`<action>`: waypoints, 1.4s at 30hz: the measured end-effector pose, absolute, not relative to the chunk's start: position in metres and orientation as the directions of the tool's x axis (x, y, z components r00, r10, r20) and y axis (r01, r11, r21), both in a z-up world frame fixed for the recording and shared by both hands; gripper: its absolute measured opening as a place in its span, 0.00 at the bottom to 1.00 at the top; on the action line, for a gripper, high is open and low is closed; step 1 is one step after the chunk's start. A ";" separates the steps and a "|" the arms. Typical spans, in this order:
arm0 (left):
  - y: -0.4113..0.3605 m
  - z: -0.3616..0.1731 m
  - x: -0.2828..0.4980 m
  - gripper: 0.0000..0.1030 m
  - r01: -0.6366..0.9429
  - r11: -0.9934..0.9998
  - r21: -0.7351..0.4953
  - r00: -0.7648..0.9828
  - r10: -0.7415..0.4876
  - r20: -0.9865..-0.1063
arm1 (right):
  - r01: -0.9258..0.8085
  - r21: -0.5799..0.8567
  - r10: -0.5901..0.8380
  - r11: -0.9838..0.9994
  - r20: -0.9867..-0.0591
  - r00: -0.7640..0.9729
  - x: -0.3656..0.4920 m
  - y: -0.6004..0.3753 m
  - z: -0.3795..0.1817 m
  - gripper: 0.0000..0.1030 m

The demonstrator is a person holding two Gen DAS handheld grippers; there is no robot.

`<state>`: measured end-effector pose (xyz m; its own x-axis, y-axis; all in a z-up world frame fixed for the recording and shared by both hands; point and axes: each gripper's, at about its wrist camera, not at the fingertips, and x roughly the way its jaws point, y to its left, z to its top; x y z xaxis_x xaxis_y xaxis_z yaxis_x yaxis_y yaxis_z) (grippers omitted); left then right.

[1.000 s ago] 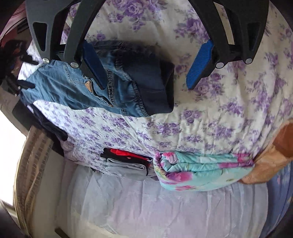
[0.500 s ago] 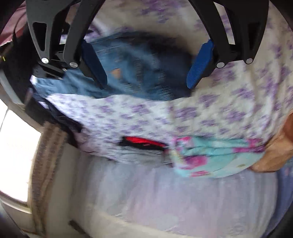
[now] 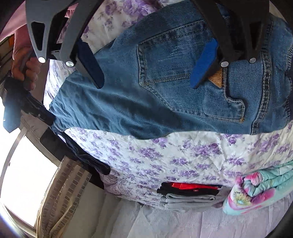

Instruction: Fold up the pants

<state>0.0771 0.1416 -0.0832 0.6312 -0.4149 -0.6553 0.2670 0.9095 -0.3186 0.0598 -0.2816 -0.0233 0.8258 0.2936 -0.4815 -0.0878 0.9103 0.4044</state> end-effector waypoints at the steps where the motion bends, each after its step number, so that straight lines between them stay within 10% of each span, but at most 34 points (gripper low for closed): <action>1: 0.143 -0.084 0.076 0.91 0.266 0.911 -0.316 0.632 -0.412 -0.656 | 0.012 0.443 0.223 0.896 -0.475 0.852 0.052 -0.313 -0.027 0.55; 12: 0.132 -0.085 0.077 0.95 0.259 0.936 -0.238 0.644 -0.352 -0.680 | 0.249 0.582 0.149 0.774 -0.549 0.822 0.078 -0.403 -0.083 0.36; 15: 0.132 -0.085 0.077 0.95 0.259 0.936 -0.238 0.647 -0.351 -0.677 | 0.196 0.571 0.168 0.797 -0.522 0.836 0.089 -0.399 -0.075 0.07; 27: 0.129 -0.085 0.078 0.95 0.260 0.940 -0.220 0.641 -0.338 -0.689 | 0.186 0.594 0.202 0.783 -0.525 0.827 0.056 -0.424 -0.099 0.10; 31: 0.128 -0.079 0.077 0.95 0.256 0.943 -0.212 0.639 -0.330 -0.695 | 0.235 0.539 0.103 0.809 -0.524 0.846 0.031 -0.422 -0.067 0.36; 34: 0.118 -0.055 0.068 0.95 0.310 0.926 -0.214 0.674 -0.373 -0.637 | 0.145 0.447 0.085 0.883 -0.456 0.886 0.022 -0.382 -0.031 0.37; 38: 0.087 -0.040 0.072 0.95 0.420 0.873 -0.246 0.668 -0.482 -0.567 | -0.228 0.352 0.369 0.908 -0.410 0.834 0.056 -0.274 -0.014 0.39; 42: 0.060 -0.084 0.092 0.95 0.391 0.881 -0.267 0.544 -0.456 -0.704 | -0.511 0.419 0.660 0.751 -0.505 0.556 0.102 -0.163 -0.044 0.38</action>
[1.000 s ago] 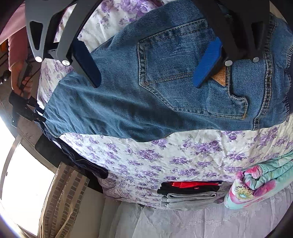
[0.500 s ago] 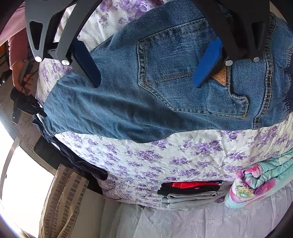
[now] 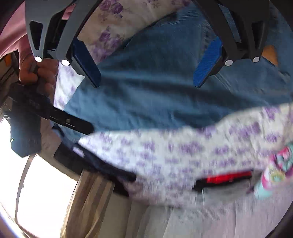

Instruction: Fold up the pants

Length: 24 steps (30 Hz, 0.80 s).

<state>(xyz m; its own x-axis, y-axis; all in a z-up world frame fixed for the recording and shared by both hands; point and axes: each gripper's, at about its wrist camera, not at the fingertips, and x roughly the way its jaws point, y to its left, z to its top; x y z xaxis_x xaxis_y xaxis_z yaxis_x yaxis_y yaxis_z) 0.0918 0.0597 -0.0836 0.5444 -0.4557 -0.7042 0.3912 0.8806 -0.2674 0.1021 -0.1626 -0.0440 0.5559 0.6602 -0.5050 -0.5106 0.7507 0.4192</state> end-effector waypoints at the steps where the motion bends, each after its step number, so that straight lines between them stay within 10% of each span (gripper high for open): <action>1: 0.060 -0.095 0.094 0.95 0.369 0.889 -0.272 0.517 -0.440 -0.734 | -0.543 0.427 0.684 0.723 -0.550 0.479 0.112 -0.137 -0.054 0.38; 6: 0.057 -0.104 0.079 0.95 0.368 0.912 -0.181 0.543 -0.369 -0.754 | -0.595 0.393 0.671 0.701 -0.648 0.362 0.135 -0.117 -0.070 0.34; 11: 0.054 -0.106 0.080 0.95 0.374 0.917 -0.142 0.546 -0.341 -0.765 | -0.449 0.296 0.509 0.843 -0.708 0.490 0.170 -0.251 -0.068 0.00; 20: 0.051 -0.107 0.077 0.96 0.373 0.920 -0.122 0.557 -0.328 -0.763 | -0.096 0.186 0.198 0.978 -0.675 0.711 0.162 -0.418 -0.048 0.00; 24: 0.050 -0.104 0.078 0.96 0.369 0.921 -0.123 0.556 -0.325 -0.765 | -0.320 0.120 0.321 0.940 -0.629 0.708 0.141 -0.350 -0.032 0.17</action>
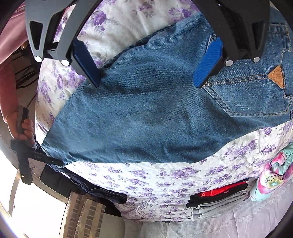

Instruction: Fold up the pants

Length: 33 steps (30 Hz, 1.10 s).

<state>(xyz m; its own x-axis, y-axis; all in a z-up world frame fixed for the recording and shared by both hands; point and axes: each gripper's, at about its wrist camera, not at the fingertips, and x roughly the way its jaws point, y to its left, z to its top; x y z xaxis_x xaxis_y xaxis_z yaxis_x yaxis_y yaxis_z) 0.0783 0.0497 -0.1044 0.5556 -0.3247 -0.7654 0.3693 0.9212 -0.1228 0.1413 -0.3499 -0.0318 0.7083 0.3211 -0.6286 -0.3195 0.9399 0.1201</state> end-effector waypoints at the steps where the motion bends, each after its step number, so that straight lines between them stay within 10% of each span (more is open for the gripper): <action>1: 0.050 -0.103 0.079 0.96 0.370 0.920 -0.128 0.554 -0.328 -0.765 | -0.378 0.073 0.337 0.923 -0.629 0.701 0.139 -0.328 -0.031 0.25; 6: 0.055 -0.106 0.075 0.96 0.394 0.913 -0.104 0.543 -0.322 -0.775 | -0.227 -0.203 0.038 0.952 -0.660 0.750 0.174 -0.355 -0.050 0.34; 9: 0.054 -0.105 0.075 0.95 0.394 0.914 -0.100 0.544 -0.319 -0.776 | -0.145 -0.024 0.090 0.989 -0.680 0.727 0.179 -0.405 -0.042 0.00; 14: 0.058 -0.090 0.069 0.95 0.382 0.921 -0.080 0.576 -0.304 -0.759 | -0.339 -0.037 0.261 0.940 -0.558 0.788 0.109 -0.326 0.000 0.35; 17: 0.075 -0.083 0.065 0.95 0.342 0.940 0.002 0.630 -0.227 -0.743 | -0.491 0.003 0.394 0.871 -0.602 0.694 0.092 -0.280 -0.017 0.37; 22: 0.129 -0.089 0.052 0.94 0.301 0.951 -0.075 0.601 -0.250 -0.759 | -0.437 -0.013 0.320 0.899 -0.661 0.679 0.088 -0.300 -0.062 0.45; 26: 0.128 -0.076 0.030 0.95 0.306 0.946 0.111 0.622 -0.111 -0.775 | -0.293 -0.072 0.171 0.953 -0.671 0.721 0.091 -0.307 -0.033 0.41; 33: 0.125 -0.031 0.050 0.95 0.347 0.933 0.091 0.735 -0.211 -0.644 | -0.687 0.226 0.674 0.691 -0.544 0.499 0.121 -0.183 0.024 0.41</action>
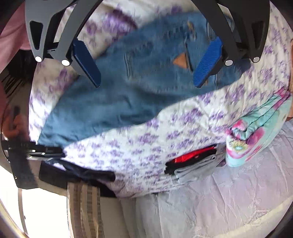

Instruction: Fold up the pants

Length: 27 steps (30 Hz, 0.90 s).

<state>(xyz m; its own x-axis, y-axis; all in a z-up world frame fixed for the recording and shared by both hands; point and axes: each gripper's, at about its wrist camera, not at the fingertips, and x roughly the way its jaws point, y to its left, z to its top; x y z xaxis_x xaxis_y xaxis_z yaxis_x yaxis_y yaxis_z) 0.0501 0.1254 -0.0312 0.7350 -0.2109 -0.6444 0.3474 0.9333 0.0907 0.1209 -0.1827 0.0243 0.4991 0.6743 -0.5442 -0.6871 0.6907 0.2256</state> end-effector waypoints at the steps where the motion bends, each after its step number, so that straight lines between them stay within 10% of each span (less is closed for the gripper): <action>1: 0.128 -0.034 0.060 0.95 0.340 0.937 0.084 0.731 -0.207 -0.651 | -0.737 0.286 0.739 0.612 -0.539 0.404 0.132 -0.152 0.023 0.41; 8: 0.185 -0.074 0.098 0.95 0.274 0.953 -0.132 0.628 -0.281 -0.726 | -0.795 0.471 0.740 0.381 -0.671 -0.043 0.194 -0.010 -0.047 0.39; 10: 0.188 -0.072 0.095 0.95 0.286 0.948 -0.136 0.632 -0.294 -0.717 | -0.771 0.453 0.687 0.447 -0.726 -0.028 0.221 -0.010 -0.071 0.02; 11: 0.190 -0.074 0.093 0.95 0.291 0.947 -0.132 0.637 -0.295 -0.712 | -0.727 0.505 0.702 0.466 -0.711 -0.044 0.235 -0.021 -0.076 0.00; 14: 0.193 -0.079 0.089 0.95 0.303 0.943 -0.139 0.649 -0.311 -0.694 | -0.661 0.506 0.713 0.554 -0.699 0.062 0.251 -0.056 -0.061 0.00; 16: 0.191 -0.078 0.087 0.95 0.304 0.944 -0.127 0.658 -0.304 -0.689 | -0.680 0.387 0.669 0.623 -0.714 0.205 0.244 -0.068 -0.036 0.18; 27: 0.190 -0.080 0.087 0.96 0.314 0.942 -0.120 0.667 -0.309 -0.678 | -0.774 0.445 0.566 0.449 -0.813 -0.139 0.255 -0.030 -0.045 0.39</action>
